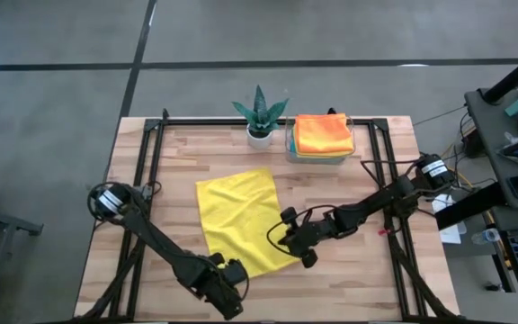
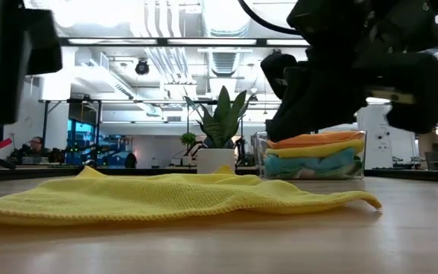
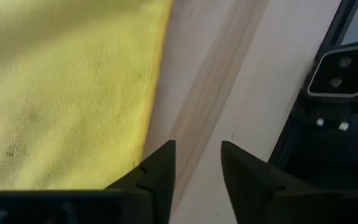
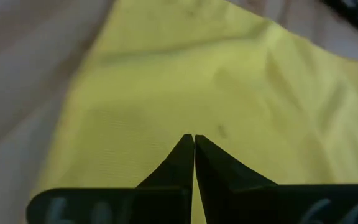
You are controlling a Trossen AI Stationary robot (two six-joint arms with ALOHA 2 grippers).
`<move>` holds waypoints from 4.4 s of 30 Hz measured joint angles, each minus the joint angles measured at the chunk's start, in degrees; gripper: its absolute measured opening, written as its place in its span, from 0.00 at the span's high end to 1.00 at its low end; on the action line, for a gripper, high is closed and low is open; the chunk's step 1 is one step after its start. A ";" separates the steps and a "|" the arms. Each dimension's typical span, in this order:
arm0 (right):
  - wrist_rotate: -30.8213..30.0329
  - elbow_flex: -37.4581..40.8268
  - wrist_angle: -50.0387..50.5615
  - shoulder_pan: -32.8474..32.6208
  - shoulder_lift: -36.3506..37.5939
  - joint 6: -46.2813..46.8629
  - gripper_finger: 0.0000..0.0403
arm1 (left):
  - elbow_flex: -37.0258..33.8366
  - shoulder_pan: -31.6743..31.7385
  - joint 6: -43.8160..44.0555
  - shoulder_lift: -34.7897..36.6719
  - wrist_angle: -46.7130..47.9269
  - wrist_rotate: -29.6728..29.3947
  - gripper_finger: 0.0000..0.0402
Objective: Fold microfiber towels
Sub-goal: Fold the yellow microfiber towel
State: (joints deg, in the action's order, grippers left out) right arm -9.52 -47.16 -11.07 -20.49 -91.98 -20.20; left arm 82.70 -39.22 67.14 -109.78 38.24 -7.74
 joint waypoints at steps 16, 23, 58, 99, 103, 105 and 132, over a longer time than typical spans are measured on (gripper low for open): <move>11.54 0.82 0.66 -0.26 0.00 10.34 0.80 | -8.28 -1.14 0.03 0.02 0.09 -6.45 0.35; 11.56 1.38 0.88 -0.65 -1.17 15.61 0.55 | -10.22 -1.42 -1.84 0.04 -2.49 -9.13 0.35; -0.06 -0.19 2.17 -7.17 -8.58 30.83 0.72 | -14.95 -2.64 -6.50 0.26 -4.63 -10.18 0.98; -14.16 -23.81 44.36 -0.39 -2.40 12.66 0.98 | -3.56 -0.85 -10.74 13.55 24.40 -6.31 1.00; -14.48 -23.20 42.47 3.39 -2.40 10.06 0.98 | -3.89 1.06 -10.77 13.55 29.88 -7.84 1.00; -14.50 -23.04 41.52 4.90 -2.41 8.83 0.98 | -4.54 2.26 -10.83 13.55 31.16 -7.84 1.00; -14.56 -14.68 24.83 12.72 -2.75 5.17 0.98 | -16.88 13.03 -18.13 13.55 31.08 -11.01 1.00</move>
State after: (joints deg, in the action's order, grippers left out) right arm -24.08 -61.84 13.76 -7.77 -94.74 -15.03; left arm 65.82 -26.19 49.01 -96.23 69.31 -18.74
